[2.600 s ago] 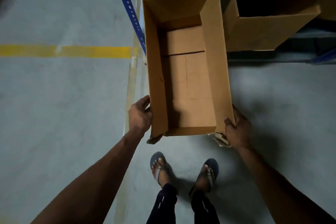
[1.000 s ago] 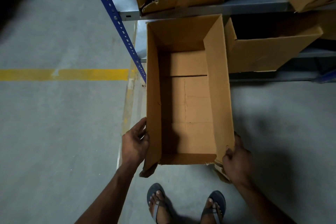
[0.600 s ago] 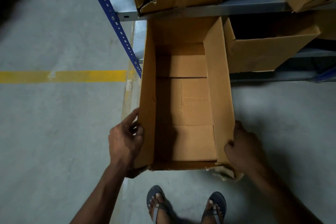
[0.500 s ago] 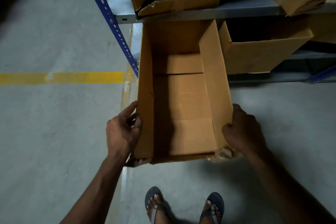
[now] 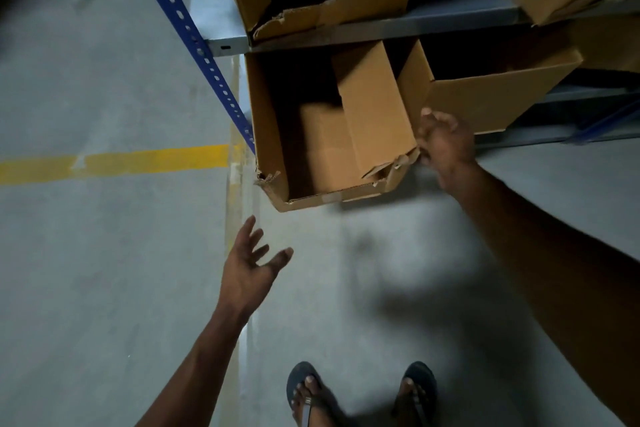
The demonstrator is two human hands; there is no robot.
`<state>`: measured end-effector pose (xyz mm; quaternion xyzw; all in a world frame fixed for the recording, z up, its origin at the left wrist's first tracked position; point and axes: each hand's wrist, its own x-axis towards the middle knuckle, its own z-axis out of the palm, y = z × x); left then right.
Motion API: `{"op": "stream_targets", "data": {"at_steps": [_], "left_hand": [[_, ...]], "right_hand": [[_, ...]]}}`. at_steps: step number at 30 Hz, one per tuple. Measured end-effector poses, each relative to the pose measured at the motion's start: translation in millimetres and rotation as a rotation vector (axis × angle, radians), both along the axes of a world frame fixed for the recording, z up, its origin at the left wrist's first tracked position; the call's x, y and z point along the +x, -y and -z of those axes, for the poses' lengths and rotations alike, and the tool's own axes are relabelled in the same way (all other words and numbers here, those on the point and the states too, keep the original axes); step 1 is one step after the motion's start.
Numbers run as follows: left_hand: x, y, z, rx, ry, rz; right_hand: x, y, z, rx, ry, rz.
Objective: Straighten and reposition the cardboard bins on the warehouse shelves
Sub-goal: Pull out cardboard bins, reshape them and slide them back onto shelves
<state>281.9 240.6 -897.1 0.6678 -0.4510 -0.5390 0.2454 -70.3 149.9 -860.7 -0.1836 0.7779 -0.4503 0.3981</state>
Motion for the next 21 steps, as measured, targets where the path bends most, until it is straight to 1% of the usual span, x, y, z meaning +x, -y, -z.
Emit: {"op": "stream_targets", "data": {"at_steps": [2, 3, 5, 7, 9, 11, 14, 16, 18, 21], "left_hand": [[-3.1, 6.0, -1.6, 0.048, -0.038, 0.043], [-6.4, 11.7, -3.0, 0.056, -0.066, 0.047], [-11.6, 29.7, -5.5, 0.051, -0.119, 0.025], [-14.6, 53.1, -7.4, 0.026, -0.135, 0.047], [-20.1, 76.9, -10.5, -0.003, -0.149, 0.126], [-29.6, 97.9, -16.8, -0.039, -0.166, 0.15], [-50.7, 133.4, -18.6, -0.128, -0.174, 0.052], [-65.0, 161.2, -15.0, -0.17, -0.162, -0.053], [-77.6, 185.2, -10.4, -0.168, -0.095, -0.115], [-90.7, 206.8, 3.9, -0.111, 0.075, -0.183]], "right_hand": [[10.2, -22.7, 0.8, 0.053, -0.049, 0.009], [16.3, -37.6, 5.2, 0.094, -0.033, 0.009], [32.5, -64.2, 22.8, 0.149, 0.139, -0.001], [49.4, -71.3, 40.9, 0.173, 0.242, -0.026], [53.9, -51.6, 58.2, 0.15, 0.248, -0.009], [50.0, -19.3, 67.7, 0.137, 0.156, -0.018], [27.6, 21.1, 84.0, 0.104, 0.078, -0.085], [14.6, 40.8, 81.6, 0.064, 0.128, -0.129], [1.2, 62.6, 77.9, 0.067, 0.185, -0.185], [-11.2, 95.0, 73.0, 0.054, 0.183, -0.378]]}}
